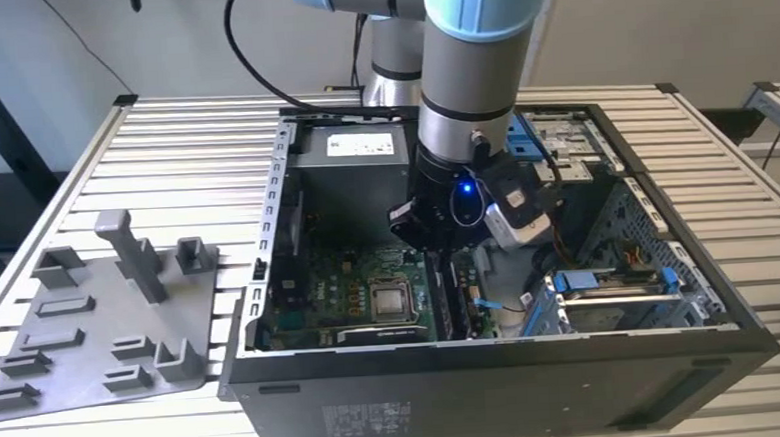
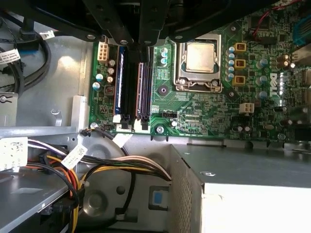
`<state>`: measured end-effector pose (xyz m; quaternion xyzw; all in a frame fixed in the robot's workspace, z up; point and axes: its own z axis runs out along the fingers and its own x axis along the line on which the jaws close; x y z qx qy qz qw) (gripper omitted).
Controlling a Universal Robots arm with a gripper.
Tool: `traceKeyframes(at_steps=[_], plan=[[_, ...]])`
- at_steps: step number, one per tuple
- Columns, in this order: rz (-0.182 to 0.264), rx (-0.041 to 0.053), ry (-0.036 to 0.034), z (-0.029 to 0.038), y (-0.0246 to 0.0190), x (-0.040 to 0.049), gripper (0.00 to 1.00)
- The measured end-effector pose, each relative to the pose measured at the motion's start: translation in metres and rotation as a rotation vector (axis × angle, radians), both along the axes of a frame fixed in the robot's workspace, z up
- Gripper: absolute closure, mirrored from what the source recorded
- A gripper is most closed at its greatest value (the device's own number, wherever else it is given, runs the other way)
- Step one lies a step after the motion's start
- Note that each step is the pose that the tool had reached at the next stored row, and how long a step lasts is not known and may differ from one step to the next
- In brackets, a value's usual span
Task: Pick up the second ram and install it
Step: 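Press down the second ram until it locks into place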
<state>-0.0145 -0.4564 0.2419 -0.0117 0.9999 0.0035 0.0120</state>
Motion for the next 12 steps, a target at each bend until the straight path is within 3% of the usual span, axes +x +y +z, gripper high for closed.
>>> traceKeyframes(at_steps=[12], plan=[[0.001, 0.0048, 0.0000, 0.0000, 0.0000, -0.0002, 0.89]])
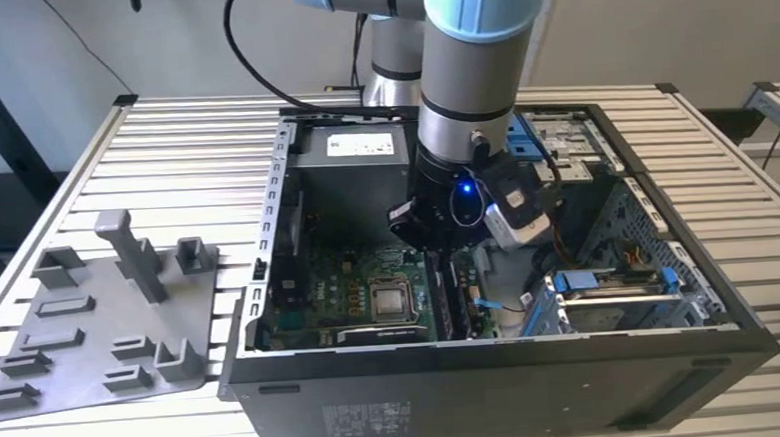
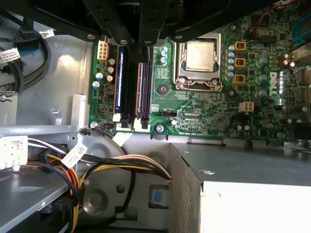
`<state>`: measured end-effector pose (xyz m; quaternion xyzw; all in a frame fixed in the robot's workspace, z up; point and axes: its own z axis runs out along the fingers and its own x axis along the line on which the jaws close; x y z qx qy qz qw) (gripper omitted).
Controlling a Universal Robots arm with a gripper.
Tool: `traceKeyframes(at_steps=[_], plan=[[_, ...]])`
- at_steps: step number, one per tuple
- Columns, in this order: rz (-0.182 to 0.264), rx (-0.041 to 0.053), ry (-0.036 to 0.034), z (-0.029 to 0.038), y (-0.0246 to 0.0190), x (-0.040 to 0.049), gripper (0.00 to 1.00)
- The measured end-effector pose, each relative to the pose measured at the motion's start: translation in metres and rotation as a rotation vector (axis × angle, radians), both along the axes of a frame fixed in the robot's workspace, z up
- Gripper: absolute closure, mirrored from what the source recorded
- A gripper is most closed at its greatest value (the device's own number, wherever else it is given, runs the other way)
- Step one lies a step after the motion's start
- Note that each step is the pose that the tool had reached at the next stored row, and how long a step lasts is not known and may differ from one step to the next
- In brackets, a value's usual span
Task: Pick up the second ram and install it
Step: 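Press down the second ram until it locks into place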
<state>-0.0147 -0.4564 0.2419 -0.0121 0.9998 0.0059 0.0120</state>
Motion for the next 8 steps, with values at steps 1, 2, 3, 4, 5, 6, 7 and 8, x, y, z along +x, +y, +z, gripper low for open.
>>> traceKeyframes(at_steps=[1, 2, 3, 4, 5, 6, 7, 8], plan=[[0.005, 0.0000, 0.0000, 0.0000, 0.0000, 0.0001, 0.89], [0.019, 0.0000, 0.0000, 0.0000, 0.0000, 0.0001, 0.89], [0.036, 0.0000, 0.0000, 0.0000, 0.0000, 0.0000, 0.89], [0.052, 0.0000, 0.0000, 0.0000, 0.0000, 0.0001, 0.89], [0.069, 0.0000, 0.0000, 0.0000, 0.0000, 0.0000, 0.89], [0.087, 0.0000, 0.0000, 0.0000, 0.0000, 0.0000, 0.89], [0.104, 0.0000, 0.0000, 0.0000, 0.0000, 0.0000, 0.89], [0.123, 0.0000, 0.0000, 0.0000, 0.0000, 0.0000, 0.89]])
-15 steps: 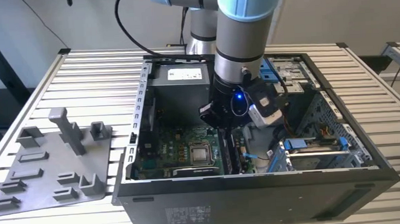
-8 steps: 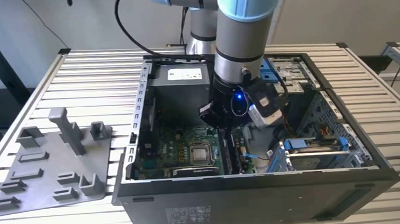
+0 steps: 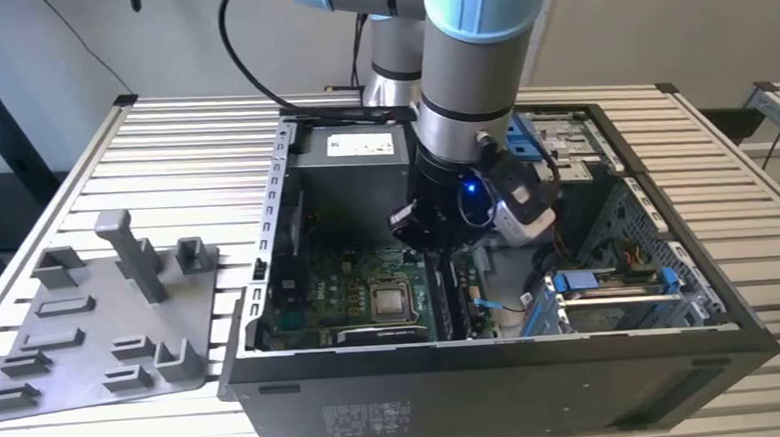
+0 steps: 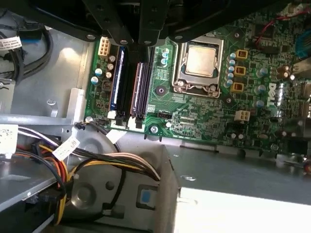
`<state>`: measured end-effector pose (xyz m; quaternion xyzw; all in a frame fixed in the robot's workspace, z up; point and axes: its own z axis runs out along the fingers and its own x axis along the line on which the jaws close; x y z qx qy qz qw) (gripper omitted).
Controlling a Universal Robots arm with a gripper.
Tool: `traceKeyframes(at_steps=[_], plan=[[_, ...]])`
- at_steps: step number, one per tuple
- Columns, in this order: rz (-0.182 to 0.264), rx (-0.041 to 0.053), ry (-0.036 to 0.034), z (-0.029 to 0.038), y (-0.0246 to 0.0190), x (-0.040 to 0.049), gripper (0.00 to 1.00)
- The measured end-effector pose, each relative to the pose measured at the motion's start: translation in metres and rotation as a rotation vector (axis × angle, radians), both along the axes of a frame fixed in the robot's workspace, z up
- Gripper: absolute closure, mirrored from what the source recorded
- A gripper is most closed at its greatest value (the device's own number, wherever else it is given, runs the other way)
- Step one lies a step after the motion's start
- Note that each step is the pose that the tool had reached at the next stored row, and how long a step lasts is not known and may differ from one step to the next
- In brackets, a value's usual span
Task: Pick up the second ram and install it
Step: 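Press down the second ram until it locks into place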
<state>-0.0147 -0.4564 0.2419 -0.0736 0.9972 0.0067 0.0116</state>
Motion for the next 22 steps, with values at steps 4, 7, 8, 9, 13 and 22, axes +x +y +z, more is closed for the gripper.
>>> traceKeyframes(at_steps=[4, 7, 8, 9, 13, 22], plan=[[0.074, 0.0000, -0.0001, 0.0000, 0.0000, 0.0000, 0.89], [0.127, 0.0001, 0.0000, 0.0000, 0.0000, 0.0000, 0.89], [0.145, 0.0001, -0.0001, 0.0000, 0.0000, 0.0000, 0.89], [0.163, 0.0000, 0.0000, 0.0000, 0.0000, 0.0000, 0.89], [0.237, 0.0000, 0.0000, 0.0000, 0.0000, 0.0000, 0.89], [0.401, -0.0002, -0.0024, -0.0001, 0.0000, 0.0000, 0.89]])
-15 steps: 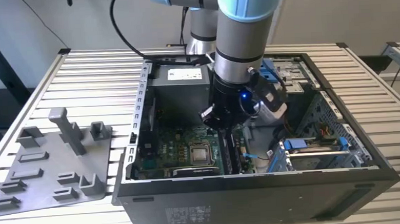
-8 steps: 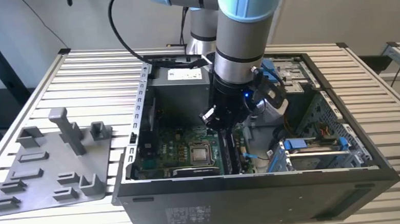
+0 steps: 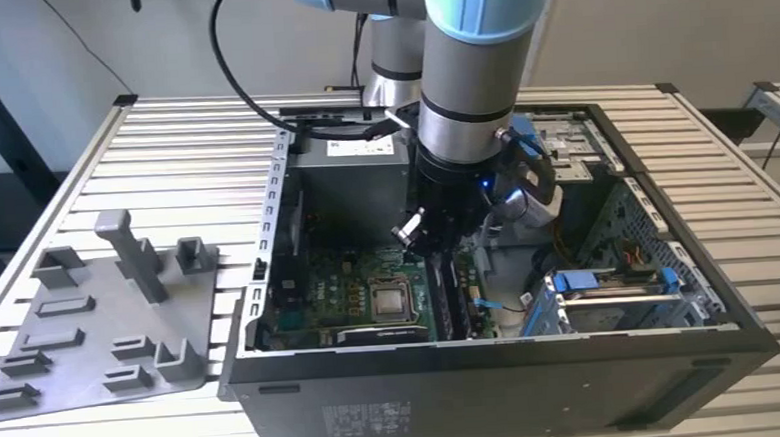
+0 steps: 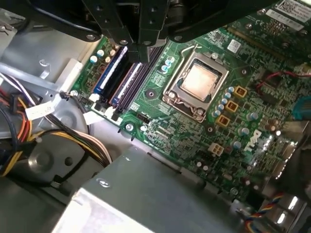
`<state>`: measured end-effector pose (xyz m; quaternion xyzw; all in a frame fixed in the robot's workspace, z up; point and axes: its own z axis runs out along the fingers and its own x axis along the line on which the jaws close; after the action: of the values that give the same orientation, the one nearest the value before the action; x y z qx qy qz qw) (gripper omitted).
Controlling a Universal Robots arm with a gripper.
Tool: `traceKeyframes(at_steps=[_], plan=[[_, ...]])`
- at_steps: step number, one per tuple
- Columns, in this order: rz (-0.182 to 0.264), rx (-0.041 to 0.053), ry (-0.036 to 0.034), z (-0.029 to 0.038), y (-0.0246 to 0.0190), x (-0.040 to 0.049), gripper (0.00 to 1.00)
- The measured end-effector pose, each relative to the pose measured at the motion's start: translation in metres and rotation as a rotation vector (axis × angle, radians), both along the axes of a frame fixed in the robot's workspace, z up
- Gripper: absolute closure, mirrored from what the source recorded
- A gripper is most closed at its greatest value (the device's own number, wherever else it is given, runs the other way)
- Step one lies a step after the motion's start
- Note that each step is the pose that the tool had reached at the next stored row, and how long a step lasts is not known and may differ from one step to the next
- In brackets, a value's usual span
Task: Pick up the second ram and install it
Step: 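Press down the second ram until it locks into place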
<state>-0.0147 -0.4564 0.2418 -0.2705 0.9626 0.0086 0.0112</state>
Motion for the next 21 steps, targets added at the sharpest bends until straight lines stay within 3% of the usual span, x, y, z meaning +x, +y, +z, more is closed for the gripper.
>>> traceKeyframes(at_steps=[11, 21], plan=[[0.199, -0.0001, -0.0044, -0.0002, 0.0000, 0.0000, 0.89], [0.379, -0.0007, -0.0150, -0.0006, 0.0000, 0.0000, 0.89]])
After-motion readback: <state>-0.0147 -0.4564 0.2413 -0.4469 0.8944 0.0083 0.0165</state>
